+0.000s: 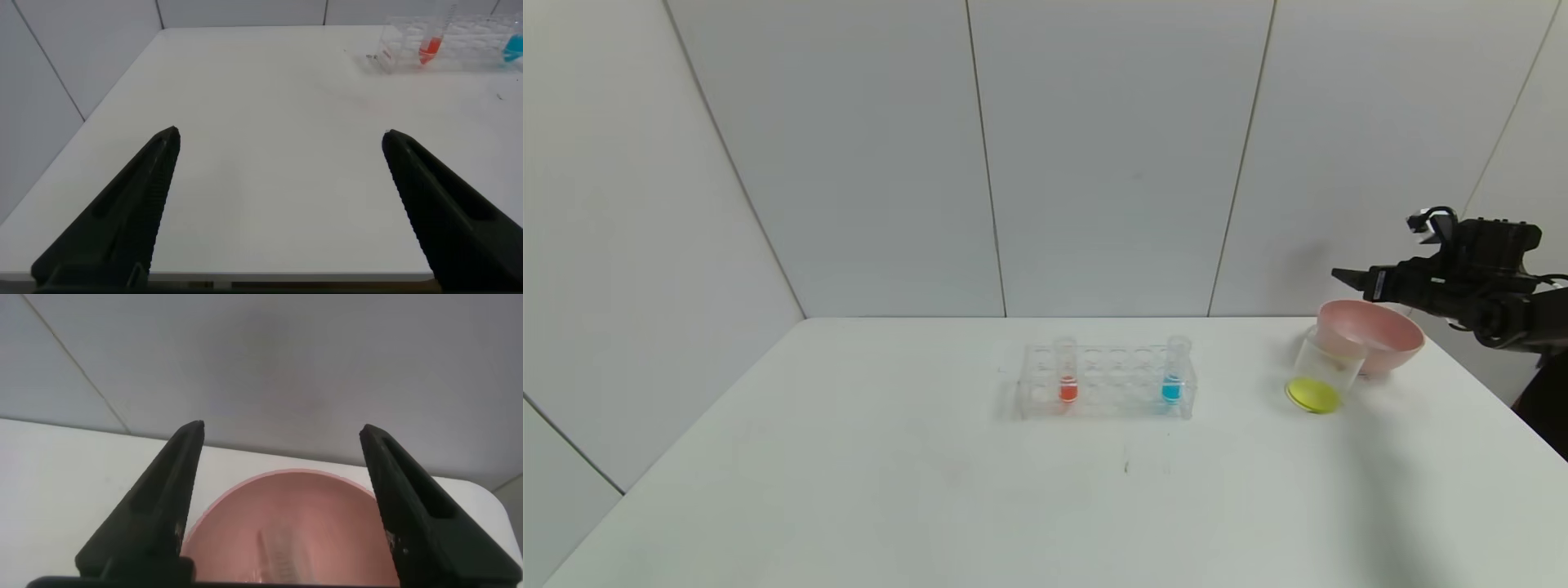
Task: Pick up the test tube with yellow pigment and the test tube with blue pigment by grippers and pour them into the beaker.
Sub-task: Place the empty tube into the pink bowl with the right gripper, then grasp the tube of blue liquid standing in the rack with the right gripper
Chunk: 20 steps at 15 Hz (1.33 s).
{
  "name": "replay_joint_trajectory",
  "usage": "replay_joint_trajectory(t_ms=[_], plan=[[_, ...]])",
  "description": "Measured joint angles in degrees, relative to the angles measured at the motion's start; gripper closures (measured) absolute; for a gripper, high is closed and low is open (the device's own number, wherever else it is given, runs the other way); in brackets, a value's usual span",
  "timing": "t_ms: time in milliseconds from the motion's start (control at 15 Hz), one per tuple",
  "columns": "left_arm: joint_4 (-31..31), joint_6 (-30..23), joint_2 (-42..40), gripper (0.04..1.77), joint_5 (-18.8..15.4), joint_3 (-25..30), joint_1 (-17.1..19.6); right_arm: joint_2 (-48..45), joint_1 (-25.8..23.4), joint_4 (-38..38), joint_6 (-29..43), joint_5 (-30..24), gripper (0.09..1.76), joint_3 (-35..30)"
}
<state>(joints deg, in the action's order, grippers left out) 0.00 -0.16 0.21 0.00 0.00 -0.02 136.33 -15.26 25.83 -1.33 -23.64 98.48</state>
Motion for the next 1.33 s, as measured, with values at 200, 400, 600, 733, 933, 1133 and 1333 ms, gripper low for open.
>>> replay_joint_trajectory(t_ms=[200, 400, 600, 733, 933, 1133, 1333], plan=[[0.00, 0.00, 0.00, 0.05, 0.00, 0.00, 0.00, -5.12, 0.68, 0.09, -0.04, -0.01, 0.37, -5.53], [0.00, 0.00, 0.00, 0.05, 0.00, 0.00, 0.00, -11.41, 3.47, 0.93, 0.68, 0.51, 0.29, -13.06], [0.02, 0.00, 0.00, 0.05, 0.00, 0.00, -0.02, -18.25, 8.05, 5.32, 2.94, 3.17, 0.24, -22.80], [0.00, 0.00, 0.00, 0.05, 0.00, 0.00, 0.02, -22.85, 11.85, 7.78, 4.34, 9.25, 0.22, -29.66], [0.00, 0.00, 0.00, 0.05, 0.00, 0.00, 0.02, -30.21, 17.19, 9.31, 5.35, 17.76, 0.19, -39.72], [0.02, 0.00, 0.00, 0.05, 0.00, 0.00, -0.02, -36.52, 22.53, 10.98, 6.74, 25.22, 0.18, -49.01], [0.00, 0.00, 0.00, 0.05, 0.00, 0.00, -0.02, -39.94, 28.27, 17.12, 8.14, 32.55, 0.17, -57.08]])
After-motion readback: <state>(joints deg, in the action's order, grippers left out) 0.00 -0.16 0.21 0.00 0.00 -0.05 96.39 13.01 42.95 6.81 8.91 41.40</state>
